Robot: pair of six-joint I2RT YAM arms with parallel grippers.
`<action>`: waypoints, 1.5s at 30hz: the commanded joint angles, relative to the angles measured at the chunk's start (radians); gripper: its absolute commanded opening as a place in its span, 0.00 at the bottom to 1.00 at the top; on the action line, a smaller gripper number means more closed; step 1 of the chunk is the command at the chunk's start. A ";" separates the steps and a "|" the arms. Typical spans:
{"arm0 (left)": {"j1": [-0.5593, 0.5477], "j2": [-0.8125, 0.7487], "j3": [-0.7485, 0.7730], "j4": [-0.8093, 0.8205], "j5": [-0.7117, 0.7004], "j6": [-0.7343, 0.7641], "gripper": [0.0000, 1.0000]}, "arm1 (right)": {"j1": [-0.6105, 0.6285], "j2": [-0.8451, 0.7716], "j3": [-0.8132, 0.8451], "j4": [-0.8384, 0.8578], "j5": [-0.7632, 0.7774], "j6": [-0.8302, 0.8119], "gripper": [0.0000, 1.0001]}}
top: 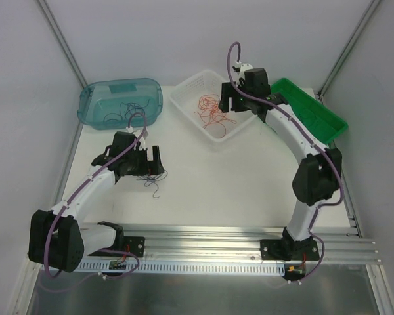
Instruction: Untangle the cables
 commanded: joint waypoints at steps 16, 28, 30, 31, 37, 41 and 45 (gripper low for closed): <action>-0.025 0.188 0.036 0.003 -0.117 -0.175 0.34 | 0.267 -0.805 -0.817 0.091 -0.019 0.161 0.78; -0.544 0.159 0.209 0.021 -0.185 -0.174 0.00 | 0.330 -1.061 -0.994 0.091 0.056 0.207 0.77; -0.598 0.156 0.264 0.021 -0.175 -0.140 0.00 | 0.329 -1.110 -1.013 0.044 0.103 0.199 0.77; -0.634 0.149 0.279 0.021 -0.157 -0.134 0.00 | 0.329 -1.133 -1.020 0.027 0.104 0.197 0.77; -0.652 0.075 0.254 0.034 -0.327 -0.154 0.00 | 0.330 -1.259 -1.029 -0.085 0.145 0.152 0.77; -0.645 0.099 0.223 0.035 -0.289 -0.154 0.00 | 0.332 -1.204 -1.041 -0.067 0.012 0.124 0.77; -0.645 0.179 0.200 0.043 -0.228 -0.129 0.00 | 0.348 -1.105 -1.095 0.054 -0.111 0.124 0.77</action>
